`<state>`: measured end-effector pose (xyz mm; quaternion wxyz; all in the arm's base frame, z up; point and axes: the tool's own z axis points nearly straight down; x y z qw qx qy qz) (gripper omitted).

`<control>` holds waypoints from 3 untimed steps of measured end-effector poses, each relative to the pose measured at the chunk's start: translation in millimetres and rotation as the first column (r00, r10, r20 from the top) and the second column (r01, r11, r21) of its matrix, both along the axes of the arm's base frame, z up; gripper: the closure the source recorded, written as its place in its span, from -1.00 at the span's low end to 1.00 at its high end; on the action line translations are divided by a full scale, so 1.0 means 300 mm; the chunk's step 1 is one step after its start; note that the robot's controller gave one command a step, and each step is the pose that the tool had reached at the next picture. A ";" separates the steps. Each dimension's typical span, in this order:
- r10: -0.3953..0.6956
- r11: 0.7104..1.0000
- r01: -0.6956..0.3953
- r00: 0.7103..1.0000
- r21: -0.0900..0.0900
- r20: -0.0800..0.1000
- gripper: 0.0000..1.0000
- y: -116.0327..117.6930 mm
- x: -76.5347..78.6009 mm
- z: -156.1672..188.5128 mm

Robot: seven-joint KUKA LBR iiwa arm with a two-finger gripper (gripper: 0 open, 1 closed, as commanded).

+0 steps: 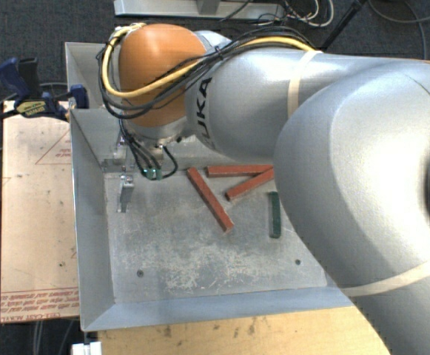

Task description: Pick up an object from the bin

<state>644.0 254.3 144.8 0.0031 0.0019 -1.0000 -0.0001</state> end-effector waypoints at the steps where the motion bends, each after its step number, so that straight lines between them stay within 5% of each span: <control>1: -0.003 1.000 0.003 1.000 0.002 0.007 -1.00 -0.003 0.007 0.019; 2: 0.102 0.995 -0.102 0.995 0.001 0.005 -1.00 -0.051 -0.082 0.057; 3: 0.091 0.996 -0.091 0.996 0.001 0.008 -1.00 -0.065 -0.287 0.046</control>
Offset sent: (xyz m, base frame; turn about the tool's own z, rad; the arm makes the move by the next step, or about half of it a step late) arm -0.0387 -0.0245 0.0264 -0.1597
